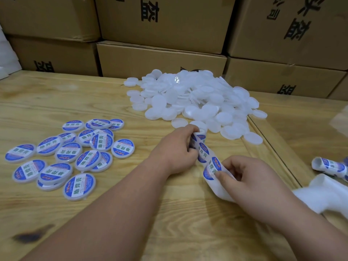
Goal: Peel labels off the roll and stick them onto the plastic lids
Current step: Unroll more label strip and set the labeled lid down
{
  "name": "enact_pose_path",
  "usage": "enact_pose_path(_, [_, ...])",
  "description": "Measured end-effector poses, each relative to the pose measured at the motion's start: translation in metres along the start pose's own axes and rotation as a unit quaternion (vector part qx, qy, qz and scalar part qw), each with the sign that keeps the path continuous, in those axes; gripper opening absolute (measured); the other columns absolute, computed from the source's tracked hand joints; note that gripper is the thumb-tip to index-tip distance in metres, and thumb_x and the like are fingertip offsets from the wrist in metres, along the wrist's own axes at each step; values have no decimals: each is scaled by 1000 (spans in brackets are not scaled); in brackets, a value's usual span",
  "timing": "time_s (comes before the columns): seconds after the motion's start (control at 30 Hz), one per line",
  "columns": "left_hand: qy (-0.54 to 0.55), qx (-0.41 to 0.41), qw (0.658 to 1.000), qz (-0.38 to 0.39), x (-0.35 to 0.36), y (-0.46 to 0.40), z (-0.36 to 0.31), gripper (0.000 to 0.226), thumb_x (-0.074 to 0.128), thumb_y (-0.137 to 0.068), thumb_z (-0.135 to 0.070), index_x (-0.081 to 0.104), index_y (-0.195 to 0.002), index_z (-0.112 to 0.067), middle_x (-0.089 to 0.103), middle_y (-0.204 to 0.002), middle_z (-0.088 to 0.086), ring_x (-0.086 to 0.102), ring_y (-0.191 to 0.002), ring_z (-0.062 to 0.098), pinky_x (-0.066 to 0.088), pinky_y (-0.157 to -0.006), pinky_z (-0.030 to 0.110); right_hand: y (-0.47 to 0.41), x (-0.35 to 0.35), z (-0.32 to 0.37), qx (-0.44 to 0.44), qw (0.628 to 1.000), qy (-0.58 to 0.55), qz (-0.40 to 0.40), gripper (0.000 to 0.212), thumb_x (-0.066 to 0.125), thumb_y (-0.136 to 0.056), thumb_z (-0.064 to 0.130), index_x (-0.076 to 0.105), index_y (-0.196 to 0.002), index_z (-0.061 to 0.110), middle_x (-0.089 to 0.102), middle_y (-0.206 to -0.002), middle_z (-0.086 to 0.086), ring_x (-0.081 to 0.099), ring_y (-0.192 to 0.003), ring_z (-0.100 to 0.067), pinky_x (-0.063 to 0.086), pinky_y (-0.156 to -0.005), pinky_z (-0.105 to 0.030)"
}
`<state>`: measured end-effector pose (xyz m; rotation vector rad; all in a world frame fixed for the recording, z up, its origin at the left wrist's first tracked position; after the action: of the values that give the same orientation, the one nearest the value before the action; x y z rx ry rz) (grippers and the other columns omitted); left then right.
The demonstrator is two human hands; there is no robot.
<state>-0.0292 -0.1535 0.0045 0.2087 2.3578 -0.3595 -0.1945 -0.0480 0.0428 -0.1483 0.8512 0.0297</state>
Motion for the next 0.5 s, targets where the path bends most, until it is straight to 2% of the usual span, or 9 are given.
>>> enact_pose_path(0.1, [-31, -3, 999, -4, 2, -7, 0, 56, 49, -74, -34, 41, -128, -48, 58, -131, -11, 56, -115, 15, 48, -97, 36, 7, -7, -4, 13, 1000, -14, -9, 16, 66, -91, 35, 72, -76, 32, 64, -61, 15, 54, -53, 0, 39, -50, -10])
enact_pose_path(0.23, [-87, 6, 996, -30, 1, -16, -2, 68, 51, -75, -36, 46, -142, -33, 54, -140, -5, 51, -127, 19, 42, -107, 42, 16, -19, -12, 34, 999, -14, -15, 13, 64, -89, 36, 70, -78, 36, 67, -65, 14, 57, -57, -1, 40, -50, -10])
enact_pose_path(0.3, [-110, 13, 993, -41, 1, -20, -3, 69, 48, -75, -36, 46, -144, -34, 54, -138, -4, 50, -127, 21, 41, -107, 42, 21, -29, -16, 48, 999, -11, -17, 9, 62, -86, 35, 68, -81, 38, 67, -65, 14, 58, -57, 0, 40, -47, -11])
enact_pose_path(0.4, [-146, 32, 986, -70, 3, -24, -5, 61, 53, -78, -34, 49, -138, -39, 55, -128, -7, 49, -119, 22, 41, -101, 38, 29, -44, -24, 69, 997, 8, -23, 7, 60, -82, 34, 67, -82, 34, 63, -61, 11, 53, -52, -2, 39, -47, -20])
enact_pose_path(0.5, [-173, 41, 979, -99, 4, -29, -7, 50, 54, -77, -34, 54, -127, -39, 53, -123, -8, 45, -115, 21, 34, -96, 34, 35, -56, -32, 89, 996, -2, -23, 18, 58, -75, 46, 68, -83, 33, 60, -56, 6, 47, -46, -3, 39, -50, -27])
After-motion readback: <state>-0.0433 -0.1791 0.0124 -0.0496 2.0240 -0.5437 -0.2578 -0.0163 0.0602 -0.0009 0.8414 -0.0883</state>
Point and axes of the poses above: each hand's wrist, its own y-axis away from the middle knuckle, its own x-axis out of the palm, z = x × y, the point moved 7 cm from there along -y, towards the middle knuckle
